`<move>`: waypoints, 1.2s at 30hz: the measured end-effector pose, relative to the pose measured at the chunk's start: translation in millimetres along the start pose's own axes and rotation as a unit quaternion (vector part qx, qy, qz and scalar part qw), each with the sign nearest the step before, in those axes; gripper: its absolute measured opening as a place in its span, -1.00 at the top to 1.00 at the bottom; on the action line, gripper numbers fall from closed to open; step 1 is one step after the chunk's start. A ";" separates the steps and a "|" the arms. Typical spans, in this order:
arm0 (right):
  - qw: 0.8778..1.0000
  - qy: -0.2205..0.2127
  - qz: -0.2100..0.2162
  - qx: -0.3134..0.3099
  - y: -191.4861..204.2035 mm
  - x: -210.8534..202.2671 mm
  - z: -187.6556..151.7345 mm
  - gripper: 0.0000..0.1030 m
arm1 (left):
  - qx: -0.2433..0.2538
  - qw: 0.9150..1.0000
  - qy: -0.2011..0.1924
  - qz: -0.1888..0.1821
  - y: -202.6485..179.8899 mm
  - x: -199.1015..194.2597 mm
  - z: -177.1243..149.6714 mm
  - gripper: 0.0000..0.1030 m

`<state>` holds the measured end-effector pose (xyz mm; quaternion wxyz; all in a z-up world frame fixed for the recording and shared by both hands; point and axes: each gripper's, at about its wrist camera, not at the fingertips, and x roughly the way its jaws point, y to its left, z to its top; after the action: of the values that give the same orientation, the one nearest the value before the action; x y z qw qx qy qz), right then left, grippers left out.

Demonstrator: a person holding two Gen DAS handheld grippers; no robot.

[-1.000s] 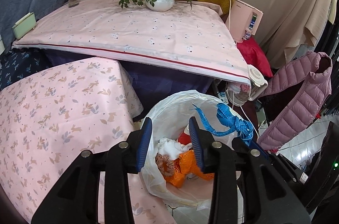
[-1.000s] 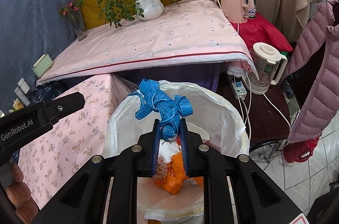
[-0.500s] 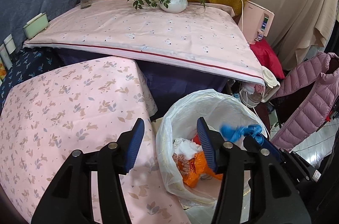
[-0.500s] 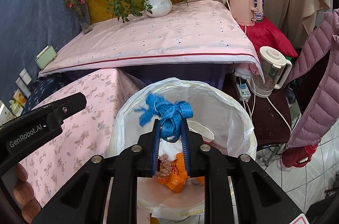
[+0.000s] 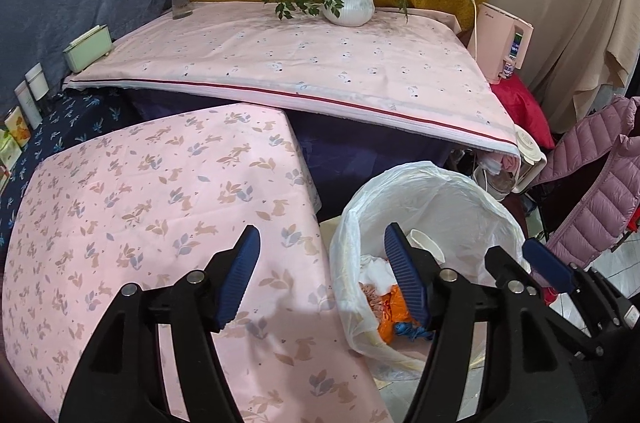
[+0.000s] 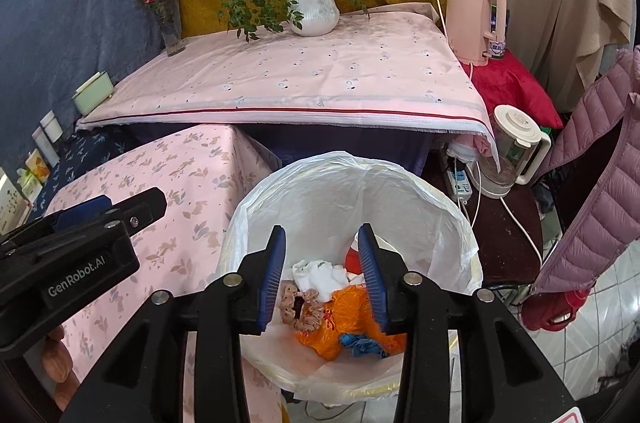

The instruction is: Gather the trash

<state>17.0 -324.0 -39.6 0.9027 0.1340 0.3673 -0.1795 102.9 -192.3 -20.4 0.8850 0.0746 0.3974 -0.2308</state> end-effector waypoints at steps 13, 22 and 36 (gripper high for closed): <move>0.998 -0.002 -0.021 -0.051 19.2 -16.4 -10.6 -0.29 | -0.004 1.000 0.001 0.030 21.6 -13.6 -23.3 -0.57; 0.996 -0.002 -0.043 -0.082 30.6 -20.4 -19.7 -0.54 | -0.019 0.998 0.018 0.049 38.5 -11.7 -43.5 -0.66; 0.995 0.014 -0.038 -0.094 31.4 -15.9 -43.3 -0.87 | -0.017 0.997 0.020 0.074 47.5 -12.3 -65.4 -0.72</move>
<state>-7.0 -276.0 -54.9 0.8987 0.0367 0.3997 -0.1765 74.3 -125.4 -57.7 0.8925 0.0938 0.4125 -0.1564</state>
